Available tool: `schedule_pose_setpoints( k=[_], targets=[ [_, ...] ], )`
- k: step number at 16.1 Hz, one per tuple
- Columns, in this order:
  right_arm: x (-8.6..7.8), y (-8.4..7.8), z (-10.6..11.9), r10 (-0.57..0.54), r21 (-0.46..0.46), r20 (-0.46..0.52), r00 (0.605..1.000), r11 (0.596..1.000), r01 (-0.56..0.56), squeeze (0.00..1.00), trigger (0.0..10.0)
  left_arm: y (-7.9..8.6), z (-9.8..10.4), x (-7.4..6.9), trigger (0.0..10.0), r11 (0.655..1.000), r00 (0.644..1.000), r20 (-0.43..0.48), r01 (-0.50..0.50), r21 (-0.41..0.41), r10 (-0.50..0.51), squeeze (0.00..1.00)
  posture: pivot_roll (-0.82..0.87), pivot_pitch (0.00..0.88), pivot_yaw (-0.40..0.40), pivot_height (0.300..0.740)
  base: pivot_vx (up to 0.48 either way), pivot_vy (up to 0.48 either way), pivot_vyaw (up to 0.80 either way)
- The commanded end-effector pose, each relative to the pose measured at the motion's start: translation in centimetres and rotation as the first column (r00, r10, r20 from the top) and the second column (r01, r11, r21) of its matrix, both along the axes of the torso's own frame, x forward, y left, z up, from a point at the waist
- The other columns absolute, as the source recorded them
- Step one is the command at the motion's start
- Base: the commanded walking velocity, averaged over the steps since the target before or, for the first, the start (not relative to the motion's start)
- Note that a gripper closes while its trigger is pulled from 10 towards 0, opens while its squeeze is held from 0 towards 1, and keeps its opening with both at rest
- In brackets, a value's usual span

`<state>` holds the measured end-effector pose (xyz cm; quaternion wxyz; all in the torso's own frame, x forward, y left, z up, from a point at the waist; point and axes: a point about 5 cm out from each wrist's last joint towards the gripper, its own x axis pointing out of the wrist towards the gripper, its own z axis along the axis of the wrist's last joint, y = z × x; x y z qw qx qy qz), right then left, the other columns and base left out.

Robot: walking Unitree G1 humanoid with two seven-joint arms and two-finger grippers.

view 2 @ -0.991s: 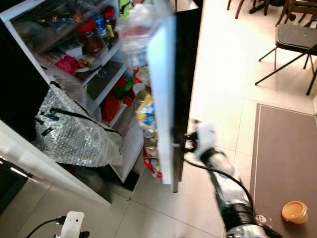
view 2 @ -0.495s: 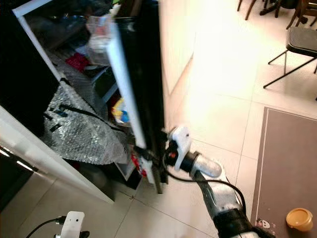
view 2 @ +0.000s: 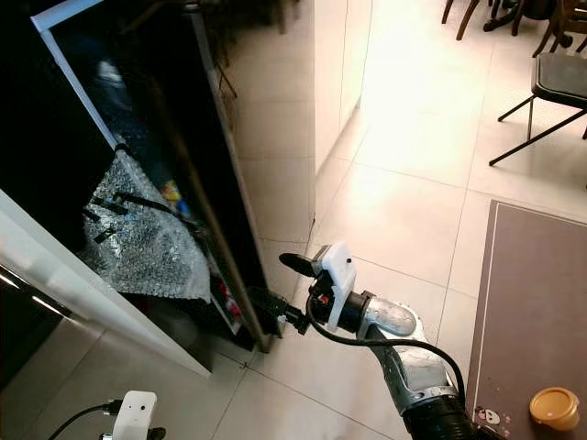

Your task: Restocking fridge

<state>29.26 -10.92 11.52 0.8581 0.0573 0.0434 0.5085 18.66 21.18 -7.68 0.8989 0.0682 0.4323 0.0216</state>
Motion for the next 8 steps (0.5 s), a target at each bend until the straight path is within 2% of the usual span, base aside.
schedule_pose_setpoints(
  k=[1, 3, 5, 6, 7, 8],
  targets=[
    [-0.2, -0.3, 0.0, -0.015, 0.02, -0.003, 1.0, 1.0, 0.015, 0.0, 10.0, 0.3, -0.4, -0.9, 10.0, 1.0, 0.999, -0.038, 0.007, 0.017, -0.006, 0.0, -0.05, 0.112, 0.078, 0.74, 0.0, 0.0, 0.0],
    [0.0, -0.9, -0.6, -0.071, 0.02, -0.025, 0.997, 0.997, 0.071, 0.0, 10.0, 0.3, -0.4, -0.9, 10.0, 1.0, 0.999, -0.039, 0.008, 0.017, -0.008, 0.0, -0.05, 0.112, 0.077, 0.74, 0.0, 0.0, 0.0],
    [0.7, -3.0, -2.7, -0.271, -0.052, -0.053, 0.961, 0.962, 0.268, 0.0, 10.0, 0.3, -0.4, -0.8, 10.0, 1.0, 0.999, -0.038, 0.011, 0.014, -0.011, 0.0, -0.05, 0.111, 0.076, 0.74, 0.0, 0.0, 0.0],
    [1.1, -4.4, -4.2, -0.417, -0.098, -0.107, 0.902, 0.908, 0.408, 0.0, 10.0, 0.2, -0.4, -0.8, 10.0, 1.0, 0.999, -0.038, 0.013, 0.01, -0.013, 0.0, -0.05, 0.111, 0.076, 0.74, 0.0, 0.0, 0.0],
    [1.0, -6.2, -6.1, -0.557, -0.144, -0.161, 0.815, 0.83, 0.539, 0.0, 10.0, 0.1, -0.4, -0.8, 10.0, 1.0, 0.999, -0.037, 0.014, 0.0, -0.014, 0.0, -0.05, 0.111, 0.076, 0.74, 0.0, 0.0, 0.0],
    [0.6, -7.1, -7.2, -0.618, -0.172, -0.193, 0.762, 0.786, 0.594, 0.0, 10.0, 0.0, -0.4, -0.9, 10.0, 1.0, 0.999, -0.034, 0.013, -0.008, -0.013, 0.0, -0.05, 0.11, 0.075, 0.74, 0.0, 0.0, 0.0]
  ],
)
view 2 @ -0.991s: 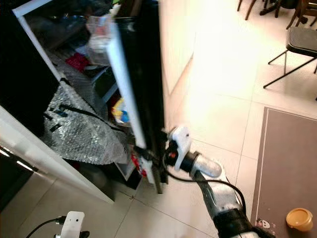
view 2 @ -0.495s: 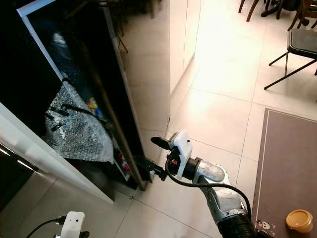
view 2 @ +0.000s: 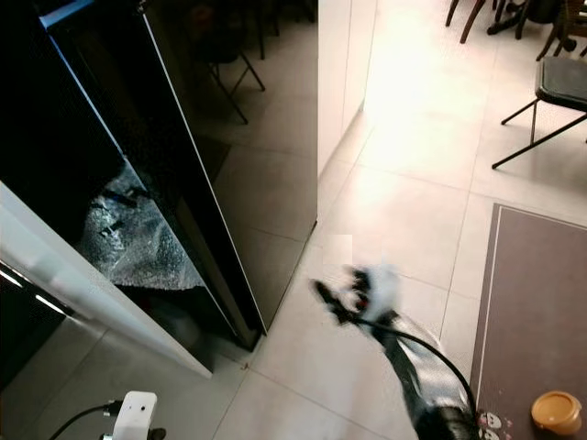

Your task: Restocking fridge

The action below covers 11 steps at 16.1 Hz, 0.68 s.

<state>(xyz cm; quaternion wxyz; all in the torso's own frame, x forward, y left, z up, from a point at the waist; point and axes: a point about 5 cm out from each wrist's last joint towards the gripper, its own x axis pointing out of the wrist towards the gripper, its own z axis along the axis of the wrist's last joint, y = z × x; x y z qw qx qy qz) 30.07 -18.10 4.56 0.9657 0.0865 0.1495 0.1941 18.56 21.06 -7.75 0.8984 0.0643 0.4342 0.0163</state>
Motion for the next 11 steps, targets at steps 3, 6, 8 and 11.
schedule_pose_setpoints(
  k=[3, 6, 8, 11],
  targets=[
    [-6.3, -5.2, -7.9, -0.473, -0.132, -0.341, 0.812, 0.88, 0.457, 0.0, 10.0, 0.1, -0.5, -1.0, 10.0, 1.0, 0.999, -0.036, 0.002, -0.005, -0.002, 0.0, -0.05, 0.114, 0.073, 0.74, 0.0, 0.0, 0.0],
    [-12.7, -5.5, -12.2, -0.584, -0.28, -0.519, 0.625, 0.806, 0.521, 0.0, 10.0, 0.2, -0.6, -1.2, 10.0, 1.0, 0.998, -0.053, 0.022, -0.006, -0.022, 0.0, -0.05, 0.118, 0.076, 0.74, 0.0, 0.0, 0.0],
    [-16.0, -4.3, -14.0, -0.596, -0.319, -0.591, 0.544, 0.792, 0.52, 0.0, 10.0, 0.2, -0.6, -1.2, 10.0, 0.999, 0.997, -0.057, 0.046, -0.002, -0.046, 0.0, -0.05, 0.123, 0.081, 0.74, 0.0, -0.159, 0.0],
    [-17.0, -3.6, -14.5, -0.603, -0.331, -0.616, 0.506, 0.781, 0.529, 0.0, 10.0, -0.1, -0.7, -1.3, 10.0, 0.999, 0.997, -0.061, 0.052, -0.004, -0.052, 0.0, -0.06, 0.124, 0.082, 0.74, 0.0, -0.336, 0.0]
  ],
)
